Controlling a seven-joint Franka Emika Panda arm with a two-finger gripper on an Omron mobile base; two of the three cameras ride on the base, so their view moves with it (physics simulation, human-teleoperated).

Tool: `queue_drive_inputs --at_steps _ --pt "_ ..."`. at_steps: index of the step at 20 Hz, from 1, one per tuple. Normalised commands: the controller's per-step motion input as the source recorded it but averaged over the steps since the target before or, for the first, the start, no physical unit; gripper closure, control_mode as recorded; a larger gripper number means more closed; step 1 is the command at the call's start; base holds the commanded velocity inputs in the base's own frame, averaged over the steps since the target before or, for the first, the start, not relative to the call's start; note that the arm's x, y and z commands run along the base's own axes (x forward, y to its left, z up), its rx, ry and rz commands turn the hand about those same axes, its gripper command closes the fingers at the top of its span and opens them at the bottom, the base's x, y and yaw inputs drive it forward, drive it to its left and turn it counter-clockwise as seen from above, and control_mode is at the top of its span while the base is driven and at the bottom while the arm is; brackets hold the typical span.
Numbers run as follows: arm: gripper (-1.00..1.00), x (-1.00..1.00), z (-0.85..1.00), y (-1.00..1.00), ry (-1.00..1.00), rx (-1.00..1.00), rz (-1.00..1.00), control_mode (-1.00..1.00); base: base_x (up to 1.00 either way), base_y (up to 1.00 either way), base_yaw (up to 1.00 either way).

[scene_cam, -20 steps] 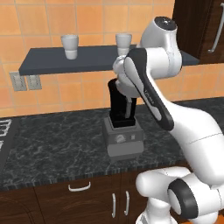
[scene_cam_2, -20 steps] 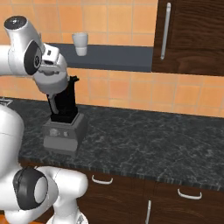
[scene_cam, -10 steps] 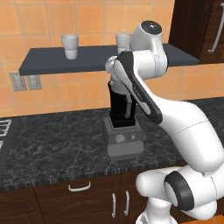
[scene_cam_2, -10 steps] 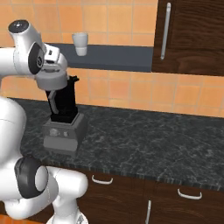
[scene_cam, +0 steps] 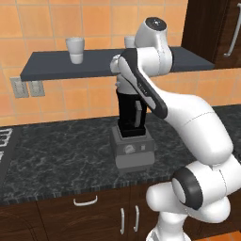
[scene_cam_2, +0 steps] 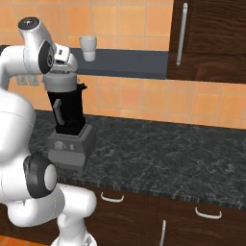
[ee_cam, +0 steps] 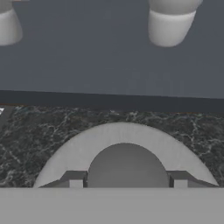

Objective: Close the lid blender by securely placing the lid on top.

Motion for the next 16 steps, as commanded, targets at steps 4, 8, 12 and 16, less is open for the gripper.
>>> queue_drive_inputs --at_steps 4,8,12,16 --pt "1.0 0.01 0.06 0.0 -0.06 0.0 0.0 -1.0 0.0 0.0 0.0" --pt "1.0 0.2 0.0 0.0 -0.03 0.0 0.0 -1.0 0.0 0.0 0.0" --pt "1.0 0.33 0.08 0.0 -0.11 0.0 -0.01 -1.0 0.0 0.0 0.0" --pt "1.0 0.04 0.26 0.0 -0.2 0.0 -0.02 -1.0 0.0 0.0 0.0"
